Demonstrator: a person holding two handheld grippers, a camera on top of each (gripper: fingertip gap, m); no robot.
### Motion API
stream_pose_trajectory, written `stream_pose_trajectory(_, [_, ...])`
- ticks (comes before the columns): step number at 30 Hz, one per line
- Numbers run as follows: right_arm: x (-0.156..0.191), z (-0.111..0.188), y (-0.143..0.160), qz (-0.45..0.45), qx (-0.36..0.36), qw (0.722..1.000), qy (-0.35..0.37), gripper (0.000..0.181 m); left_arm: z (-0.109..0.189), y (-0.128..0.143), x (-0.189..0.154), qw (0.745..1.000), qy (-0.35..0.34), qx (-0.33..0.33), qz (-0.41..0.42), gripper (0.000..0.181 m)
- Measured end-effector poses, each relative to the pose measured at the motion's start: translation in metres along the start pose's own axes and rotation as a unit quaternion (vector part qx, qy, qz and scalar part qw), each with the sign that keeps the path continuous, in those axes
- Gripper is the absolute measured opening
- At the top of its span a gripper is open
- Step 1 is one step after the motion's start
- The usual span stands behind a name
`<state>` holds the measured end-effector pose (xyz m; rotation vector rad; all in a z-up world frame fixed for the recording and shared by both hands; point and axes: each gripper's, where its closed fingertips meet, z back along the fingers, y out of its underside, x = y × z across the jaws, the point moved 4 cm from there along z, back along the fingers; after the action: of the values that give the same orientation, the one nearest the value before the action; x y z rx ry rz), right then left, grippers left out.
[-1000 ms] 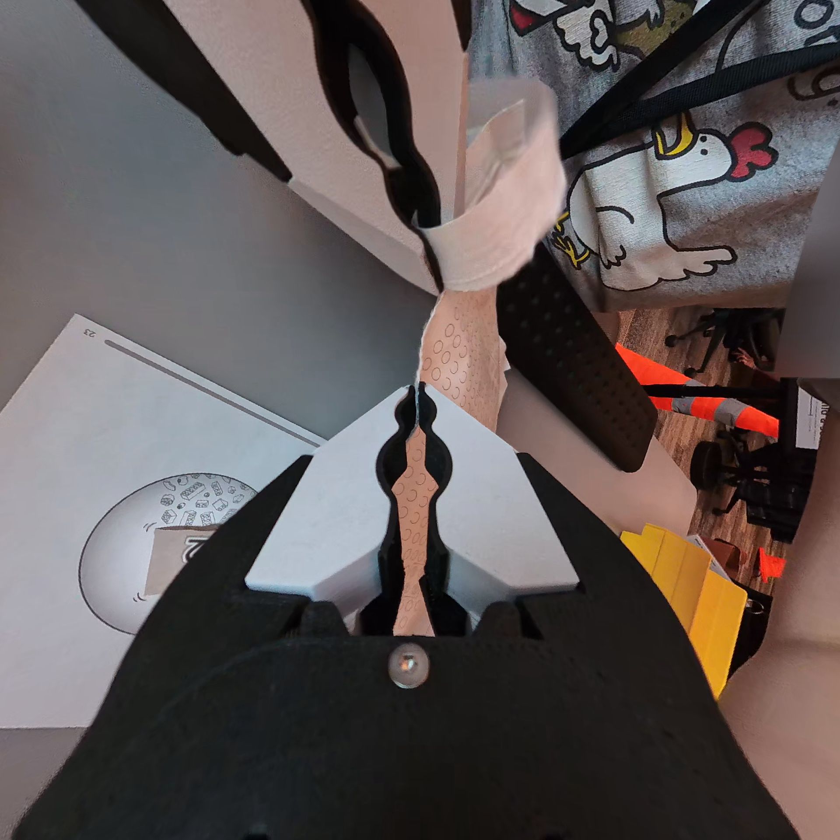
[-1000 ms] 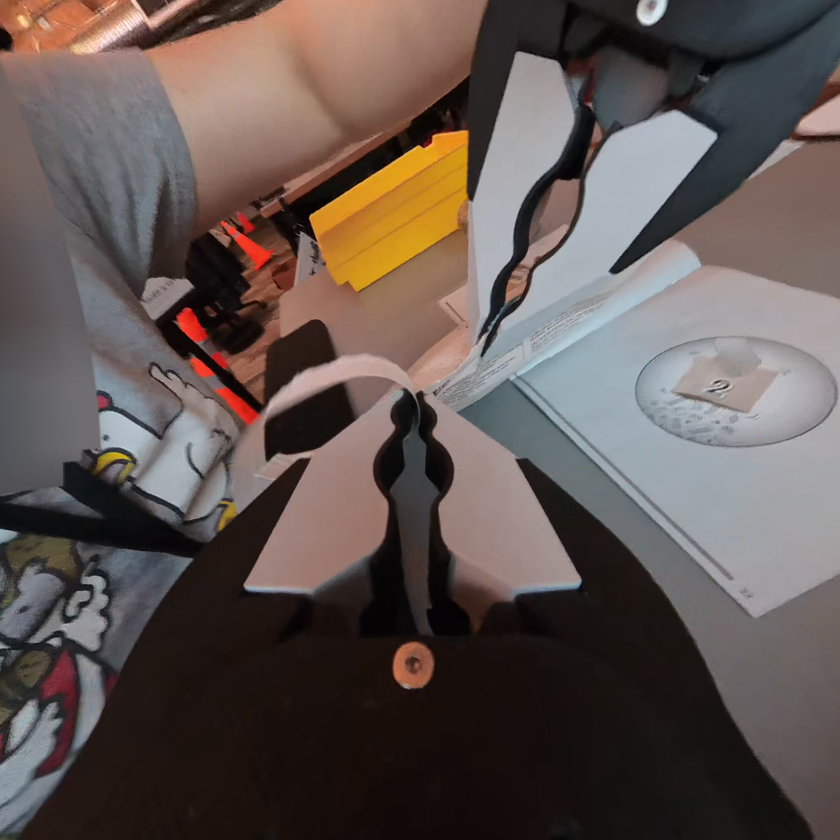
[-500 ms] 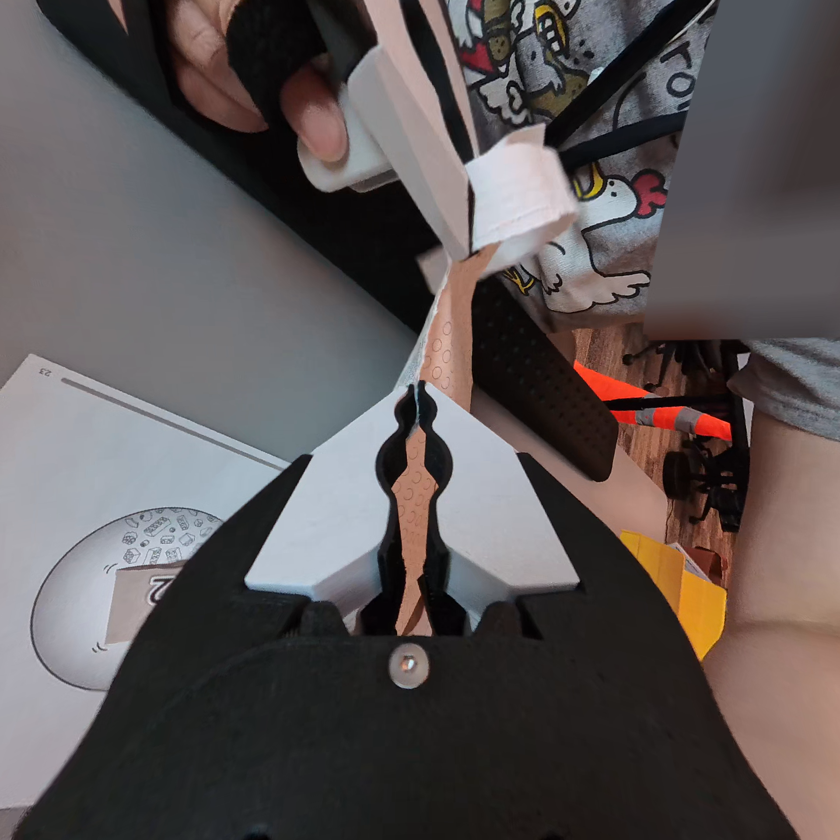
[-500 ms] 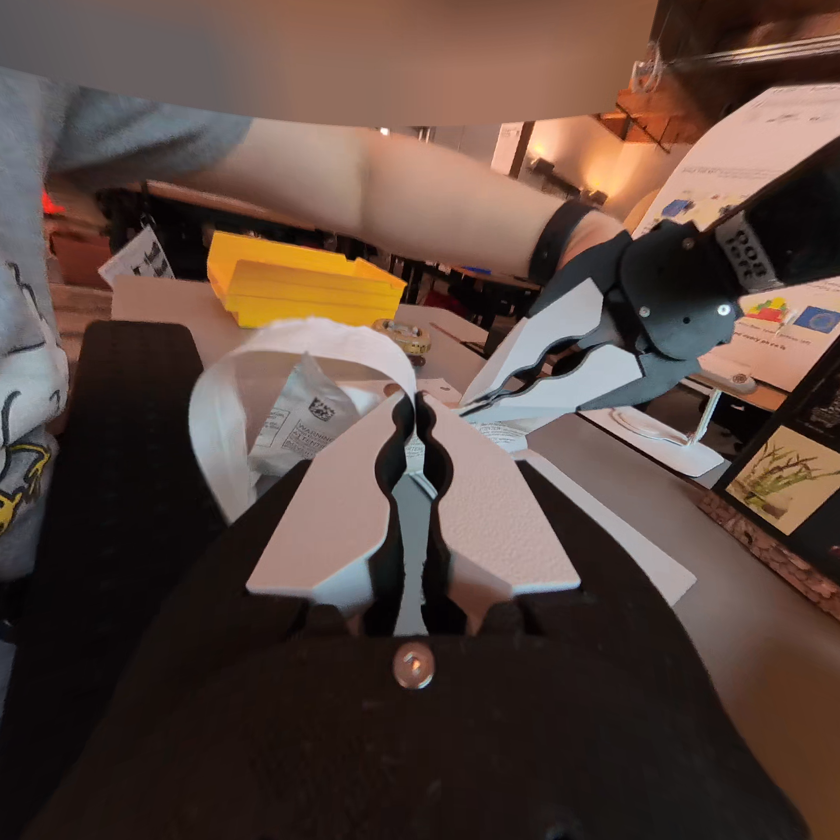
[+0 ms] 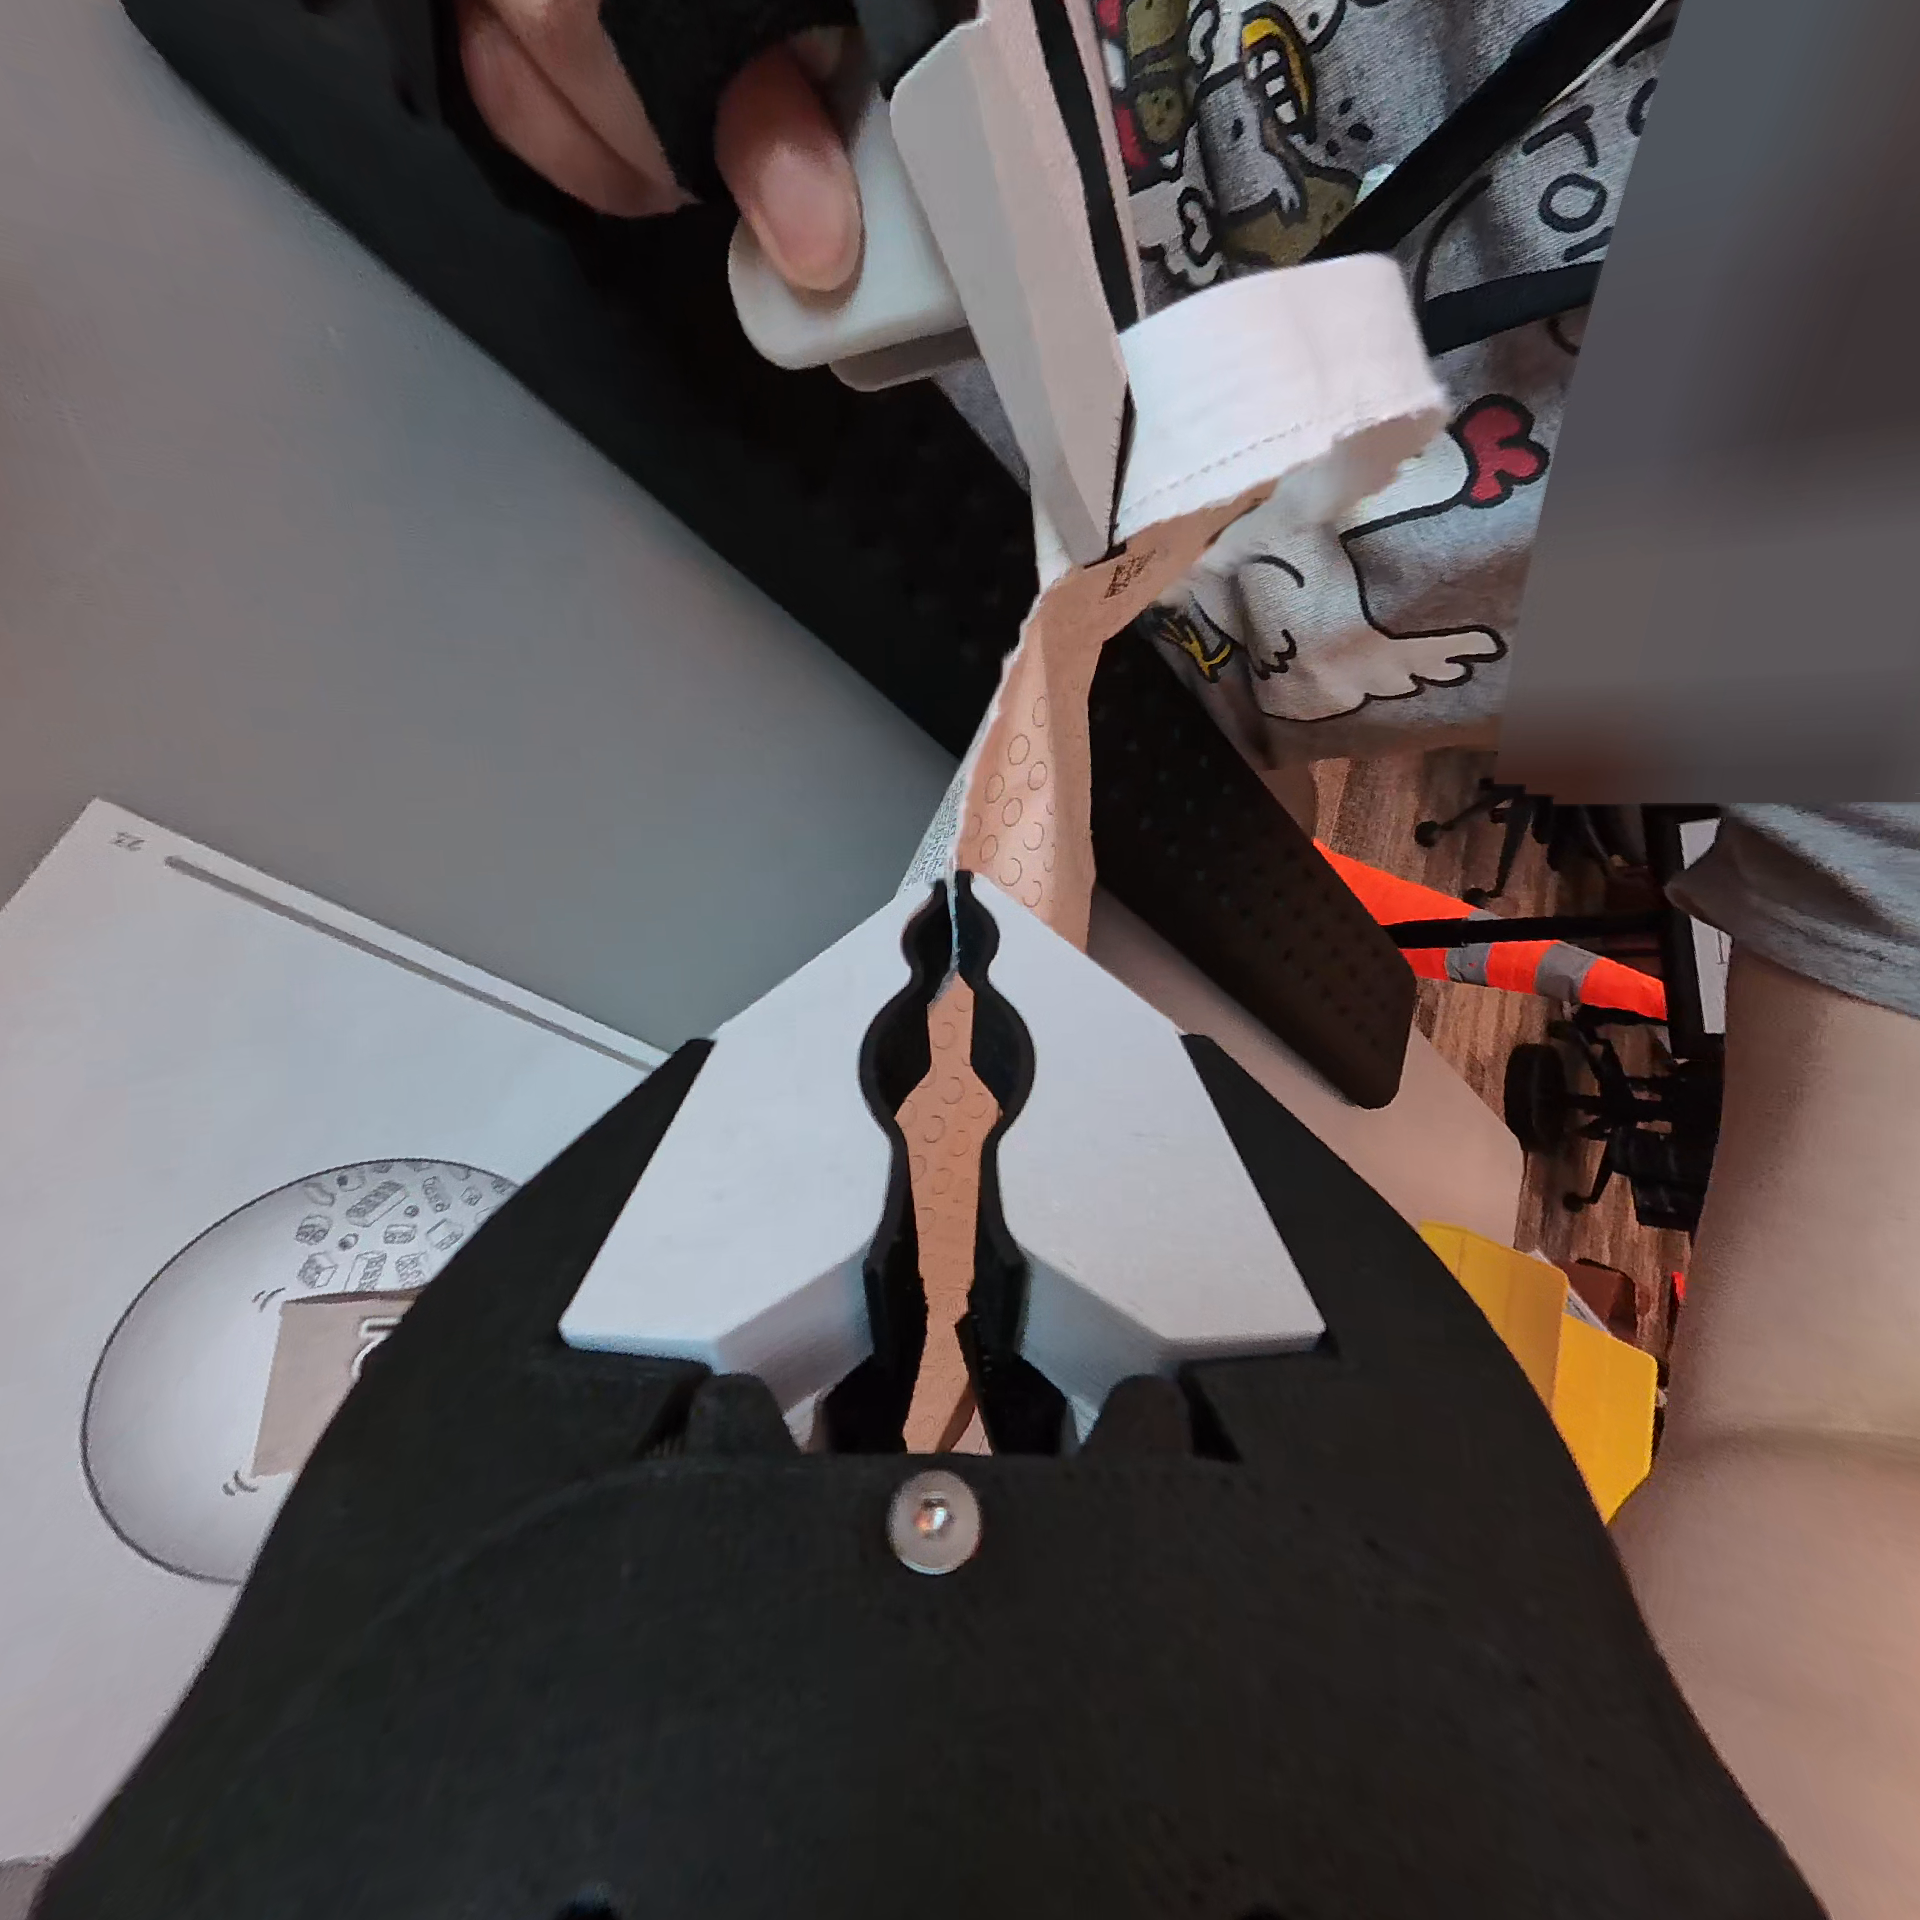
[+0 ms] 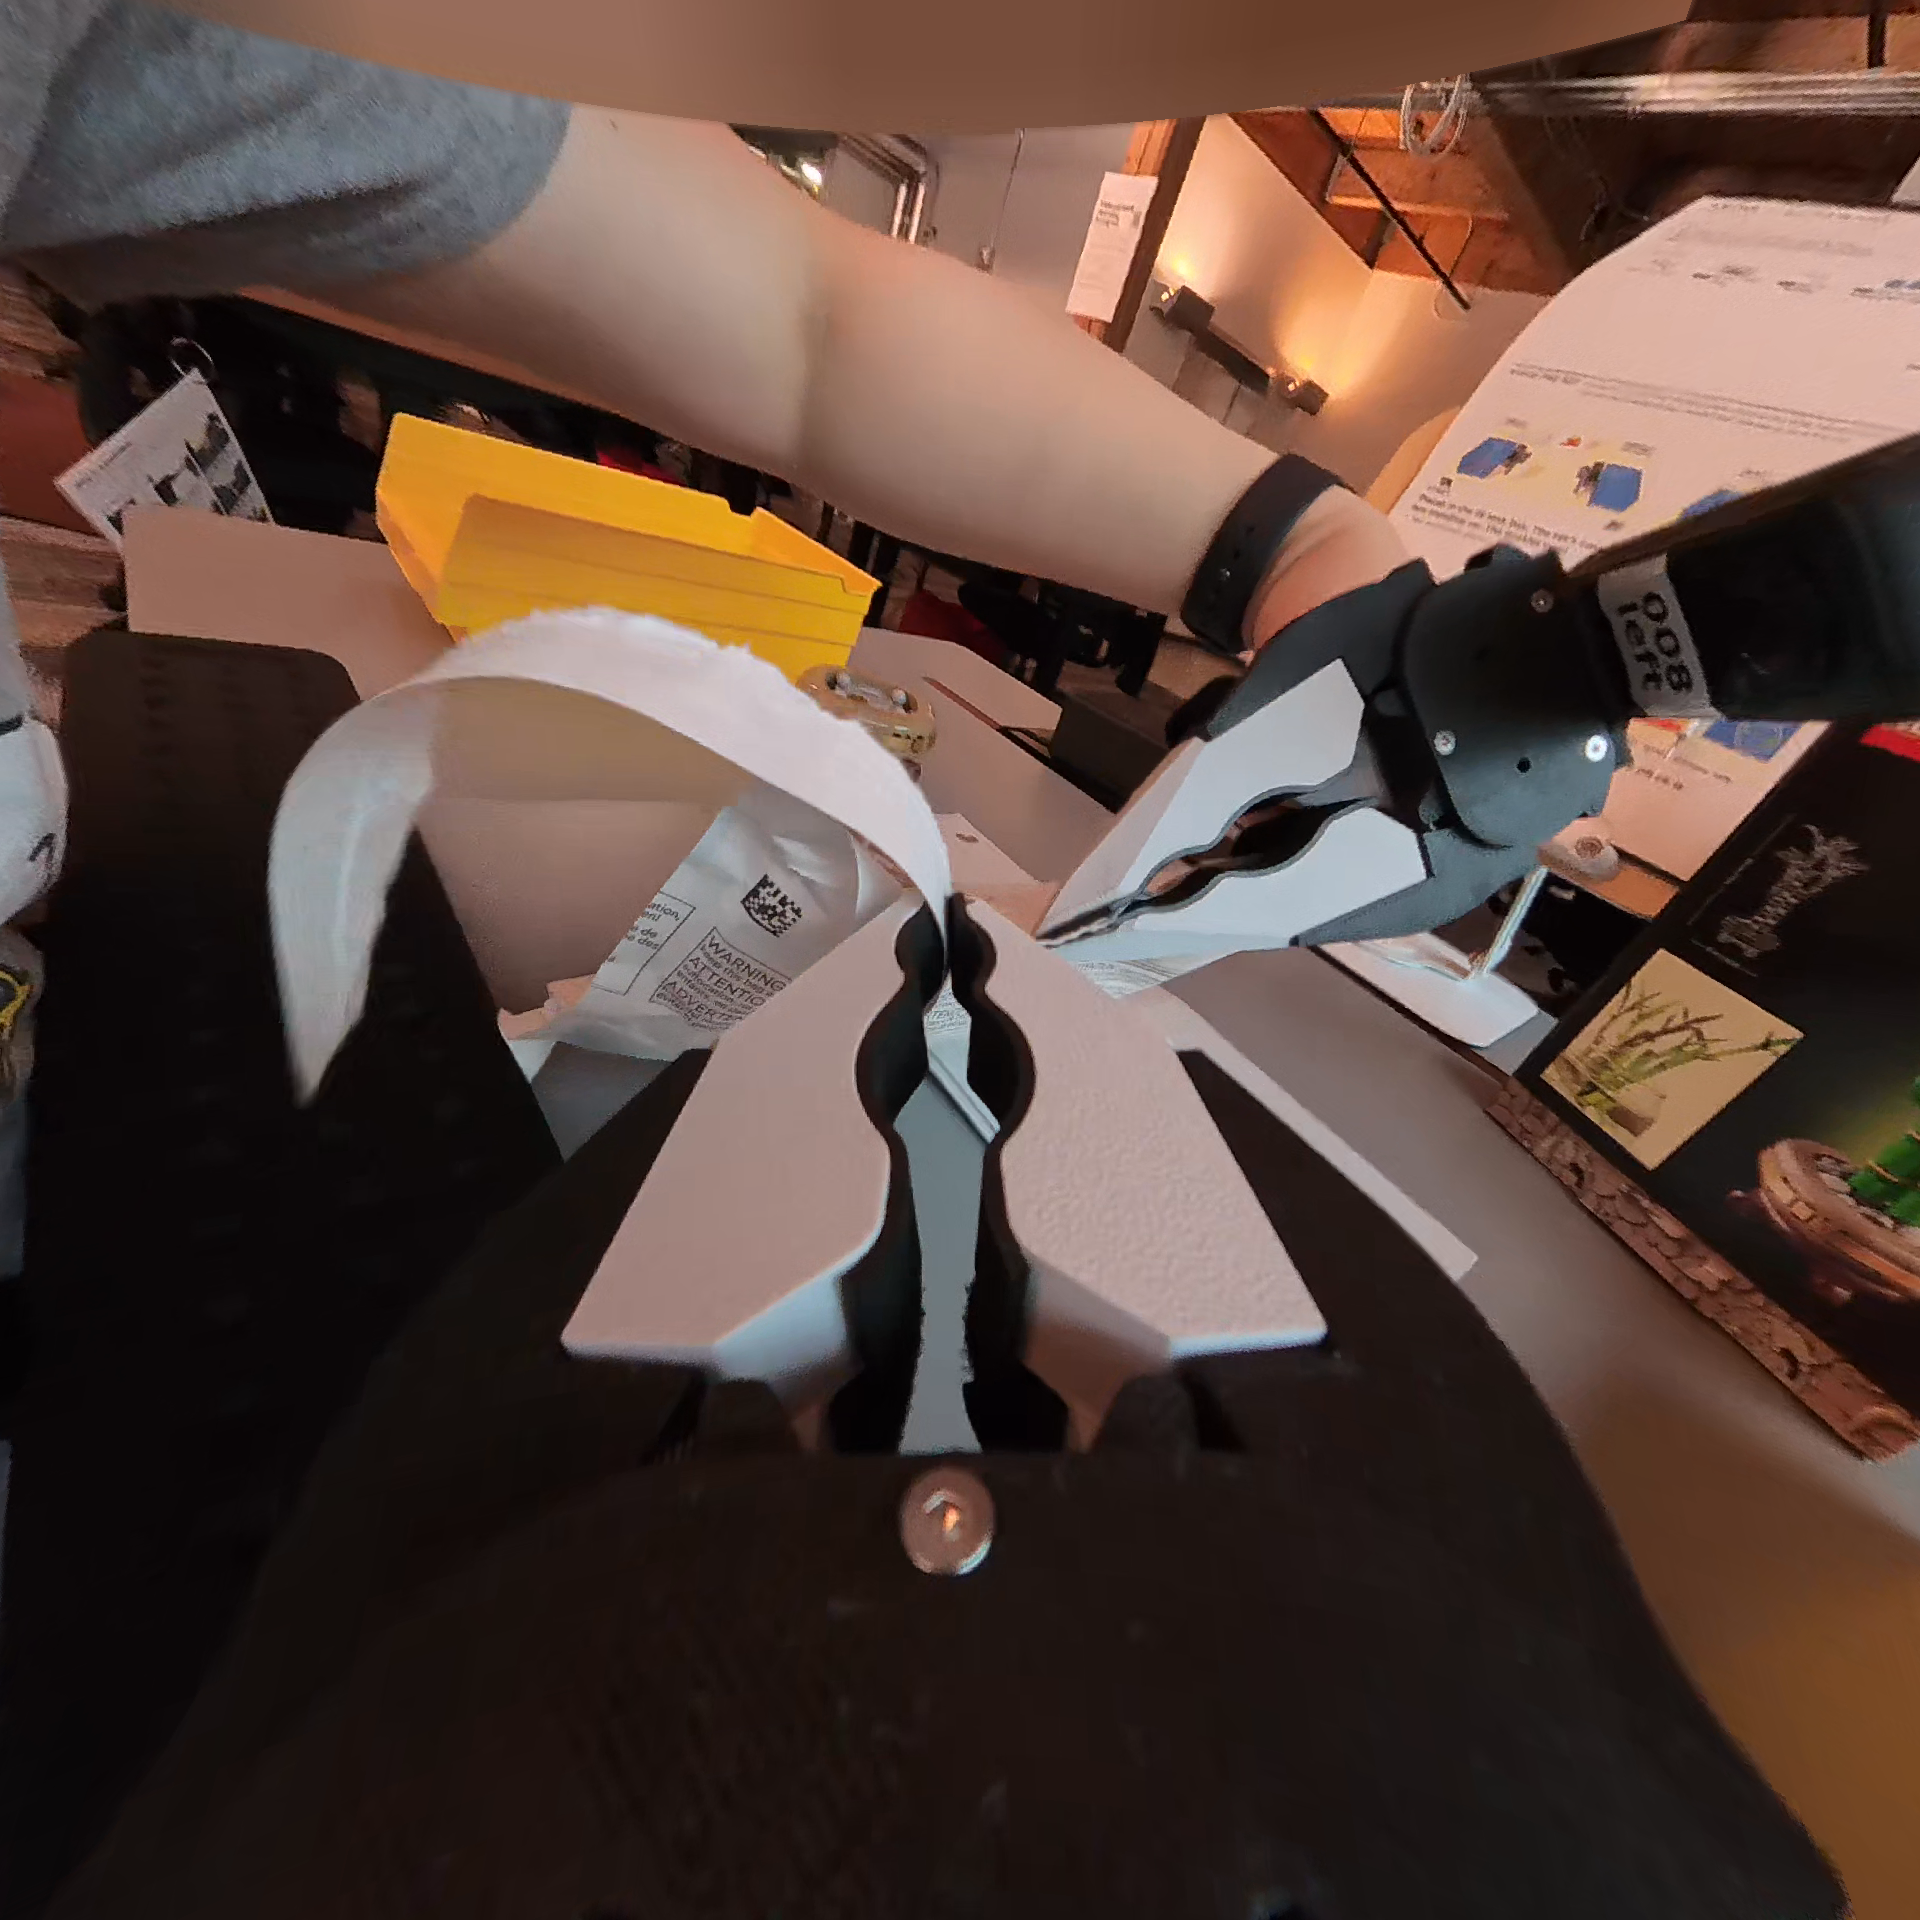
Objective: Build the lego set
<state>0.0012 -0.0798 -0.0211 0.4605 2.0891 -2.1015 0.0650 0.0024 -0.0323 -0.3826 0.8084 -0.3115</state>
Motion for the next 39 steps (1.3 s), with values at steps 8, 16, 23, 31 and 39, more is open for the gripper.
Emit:
stream_pose_trajectory(8, [-0.026, 0.001, 0.016, -0.256, 0.062, 0.963, -0.051, 0.03, -0.007, 0.005, 0.01, 0.998, -0.032, 0.057, 0.021, 0.0])
stream_pose_trajectory(16, [-0.017, -0.001, 0.038, -0.352, 0.158, 0.915, -0.12, 0.029, -0.011, 0.003, 0.008, 0.997, -0.025, 0.068, 0.018, 0.0])
stream_pose_trajectory(23, [-0.015, -0.002, 0.036, -0.4, 0.115, 0.892, -0.175, 0.0, -0.012, 0.004, 0.007, 0.997, -0.021, 0.071, 0.02, 0.0])
stream_pose_trajectory(31, [-0.009, -0.01, 0.036, -0.458, 0.128, 0.852, -0.217, 0.006, -0.011, 0.005, 0.006, 0.997, -0.019, 0.077, 0.017, 0.0])
stream_pose_trajectory(39, [-0.01, -0.012, 0.038, -0.433, 0.116, 0.869, -0.212, 0.001, -0.013, 0.009, 0.005, 0.997, -0.015, 0.078, 0.023, 0.0])
